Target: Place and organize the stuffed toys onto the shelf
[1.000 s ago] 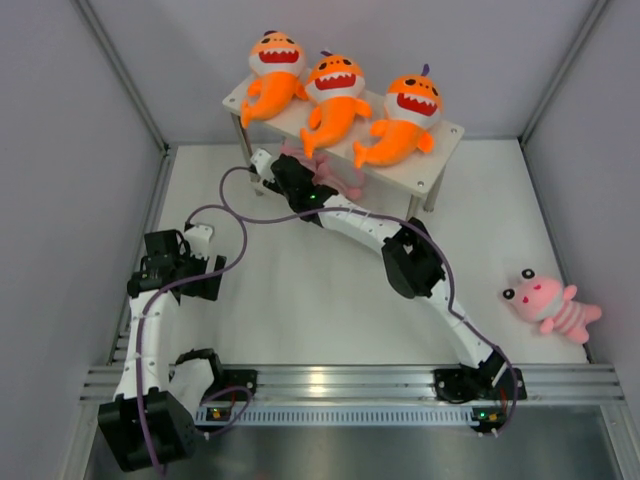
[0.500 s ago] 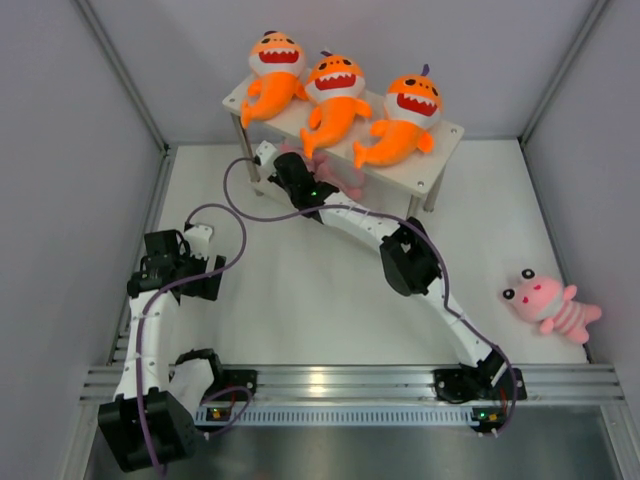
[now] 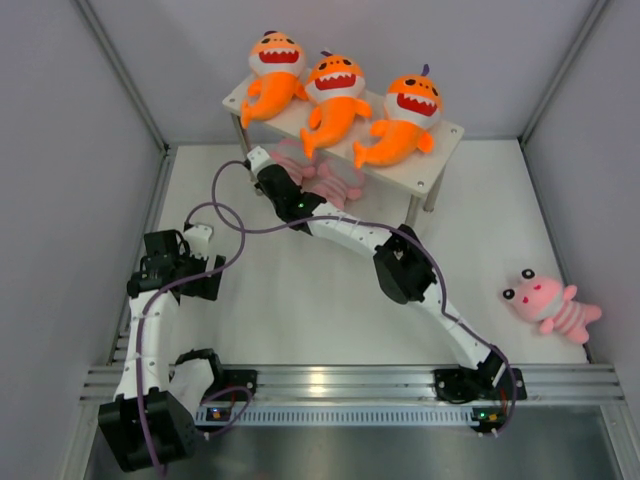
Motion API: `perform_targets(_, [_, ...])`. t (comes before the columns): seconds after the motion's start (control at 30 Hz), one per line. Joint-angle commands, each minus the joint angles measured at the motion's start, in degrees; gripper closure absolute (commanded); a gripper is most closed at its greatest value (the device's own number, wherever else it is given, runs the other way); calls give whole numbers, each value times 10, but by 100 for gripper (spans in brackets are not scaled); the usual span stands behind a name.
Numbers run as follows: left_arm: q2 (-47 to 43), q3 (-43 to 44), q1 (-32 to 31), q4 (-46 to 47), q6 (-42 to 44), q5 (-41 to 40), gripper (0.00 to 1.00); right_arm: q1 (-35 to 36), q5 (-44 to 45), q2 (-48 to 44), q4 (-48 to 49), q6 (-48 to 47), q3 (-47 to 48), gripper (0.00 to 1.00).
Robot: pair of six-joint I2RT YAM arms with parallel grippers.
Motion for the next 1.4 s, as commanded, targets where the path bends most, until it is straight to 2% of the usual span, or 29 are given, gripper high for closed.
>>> perform_targets(0.0, [-1, 2, 3, 10, 2, 9, 1, 4, 4, -30, -13, 30, 13, 100])
perform_targets(0.03, [-1, 1, 3, 10, 2, 9, 1, 4, -5, -32, -17, 28, 13, 86])
perform_targets(0.07, [-1, 1, 3, 10, 3, 9, 1, 4, -13, -37, -18, 23, 13, 77])
perform_targets(0.1, [0, 1, 3, 10, 3, 9, 1, 4, -20, -39, -20, 21, 12, 60])
perform_targets(0.13, [-1, 1, 3, 9, 3, 10, 1, 4, -28, -43, -21, 19, 10, 52])
perform_targets(0.2, [-1, 0, 4, 9, 4, 9, 1, 4, -35, -61, -22, 11, 3, 45])
perform_targets(0.5, [-7, 1, 3, 9, 4, 14, 1, 31, -91, -228, 9, -42, -139, 26])
perform_targets(0.6, [-13, 0, 3, 11, 5, 14, 1, 54, -120, -296, -42, -61, -189, 21])
perform_targets(0.73, [-18, -1, 3, 10, 6, 19, 1, 94, -172, -397, -137, -56, -288, 21])
perform_targets(0.83, [-23, -1, 3, 10, 7, 23, 1, 114, -240, -474, -227, -23, -361, 20])
perform_targets(0.9, [-26, 1, 3, 10, 9, 26, 1, 119, -254, -528, -258, 13, -404, 20])
perform_targets(1.03, [-33, 1, 3, 10, 9, 28, 1, 127, -227, -618, -296, 76, -535, 22])
perform_targets(1.13, [-40, 0, 3, 10, 9, 29, 1, 127, -193, -688, -312, 124, -601, 22])
perform_targets(1.37, [-43, 1, 2, 10, 11, 33, 1, 123, -109, -796, -414, 235, -657, 23])
